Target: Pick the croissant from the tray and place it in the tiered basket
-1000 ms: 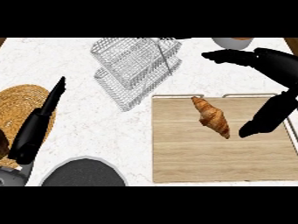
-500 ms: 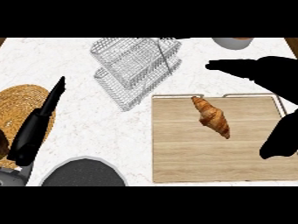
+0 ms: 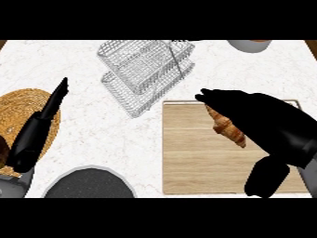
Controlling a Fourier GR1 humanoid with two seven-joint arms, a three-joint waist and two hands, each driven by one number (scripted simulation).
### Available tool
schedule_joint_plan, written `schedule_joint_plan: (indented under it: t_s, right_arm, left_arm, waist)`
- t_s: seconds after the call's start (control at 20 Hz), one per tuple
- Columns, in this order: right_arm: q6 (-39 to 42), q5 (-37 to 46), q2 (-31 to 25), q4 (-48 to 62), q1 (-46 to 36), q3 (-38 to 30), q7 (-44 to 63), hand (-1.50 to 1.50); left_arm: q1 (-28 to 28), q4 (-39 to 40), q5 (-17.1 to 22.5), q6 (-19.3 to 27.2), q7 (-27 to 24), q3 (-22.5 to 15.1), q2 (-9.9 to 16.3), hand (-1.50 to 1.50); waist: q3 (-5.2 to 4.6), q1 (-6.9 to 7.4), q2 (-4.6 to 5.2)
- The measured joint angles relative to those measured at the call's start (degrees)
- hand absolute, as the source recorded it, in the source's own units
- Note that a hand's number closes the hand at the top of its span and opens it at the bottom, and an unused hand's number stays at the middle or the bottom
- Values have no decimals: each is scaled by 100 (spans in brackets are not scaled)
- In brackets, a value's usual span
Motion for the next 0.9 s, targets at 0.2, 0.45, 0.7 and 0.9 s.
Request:
schedule_joint_plan:
  t_s: [0.2, 0.45, 0.7, 0.9]
  right_arm:
    - [-99, 676, 135, 54, 134, 431, 149, -150]
    - [-64, 1257, 323, 386, 109, 603, 176, -150]
    - [152, 1700, 294, 658, 340, 579, -90, -150]
    - [414, 1896, 246, 723, 542, 528, -290, -150]
  left_arm:
    - [69, 77, -22, -84, -135, 58, -57, 0]
    - [7, 116, -160, -111, -71, 47, -241, 0]
    - [111, 12, -303, -159, -62, 106, -340, 0]
    - [106, 83, -356, -257, -123, 224, -413, 0]
  waist:
    - [0, 13, 5]
    - [2, 18, 10]
    - [3, 17, 12]
    - [4, 10, 12]
